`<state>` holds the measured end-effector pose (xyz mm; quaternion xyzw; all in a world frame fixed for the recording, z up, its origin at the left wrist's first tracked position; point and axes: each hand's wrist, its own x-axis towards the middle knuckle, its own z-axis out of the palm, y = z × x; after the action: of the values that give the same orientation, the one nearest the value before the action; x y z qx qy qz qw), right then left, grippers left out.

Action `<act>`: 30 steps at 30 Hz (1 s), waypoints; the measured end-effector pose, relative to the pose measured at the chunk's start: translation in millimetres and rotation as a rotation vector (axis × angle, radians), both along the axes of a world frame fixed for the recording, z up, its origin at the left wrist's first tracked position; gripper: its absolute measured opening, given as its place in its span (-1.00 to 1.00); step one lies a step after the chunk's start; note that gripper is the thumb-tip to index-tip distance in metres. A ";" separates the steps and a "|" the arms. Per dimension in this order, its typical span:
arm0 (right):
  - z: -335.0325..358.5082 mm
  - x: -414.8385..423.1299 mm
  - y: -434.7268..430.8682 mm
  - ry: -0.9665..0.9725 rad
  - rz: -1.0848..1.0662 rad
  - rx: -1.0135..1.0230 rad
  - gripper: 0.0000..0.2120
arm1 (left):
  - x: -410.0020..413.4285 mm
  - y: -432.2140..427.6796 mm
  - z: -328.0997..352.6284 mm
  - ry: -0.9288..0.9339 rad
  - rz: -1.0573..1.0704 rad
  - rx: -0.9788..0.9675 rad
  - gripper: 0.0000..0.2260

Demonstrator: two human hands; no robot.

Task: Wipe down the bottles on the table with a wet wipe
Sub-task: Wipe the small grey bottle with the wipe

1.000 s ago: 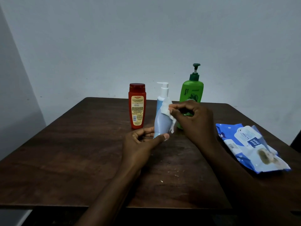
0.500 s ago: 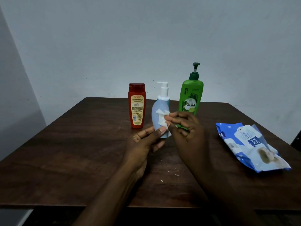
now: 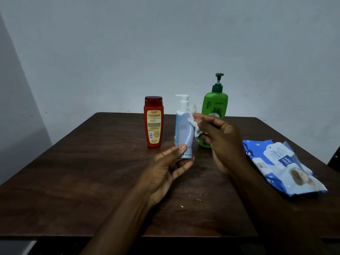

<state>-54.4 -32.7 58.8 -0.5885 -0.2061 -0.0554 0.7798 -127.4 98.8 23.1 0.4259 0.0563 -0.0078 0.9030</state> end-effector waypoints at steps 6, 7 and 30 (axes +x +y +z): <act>17.5 10.6 6.1 0.021 0.190 -0.035 -0.80 | -6.3 3.5 6.1 -0.022 -0.125 -0.188 -0.65; 15.8 9.2 6.6 0.009 0.185 -0.049 -0.79 | -6.9 4.7 6.3 -0.040 -0.151 -0.222 -0.65; 12.4 -10.2 -0.4 -0.985 -0.377 -0.616 -0.79 | 5.5 10.3 -7.6 -0.190 -0.263 -0.342 -0.65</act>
<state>-64.5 -33.1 71.2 -0.7185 -0.4415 -0.3958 0.3635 -121.9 109.1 15.5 0.2691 -0.0872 -0.0947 0.9545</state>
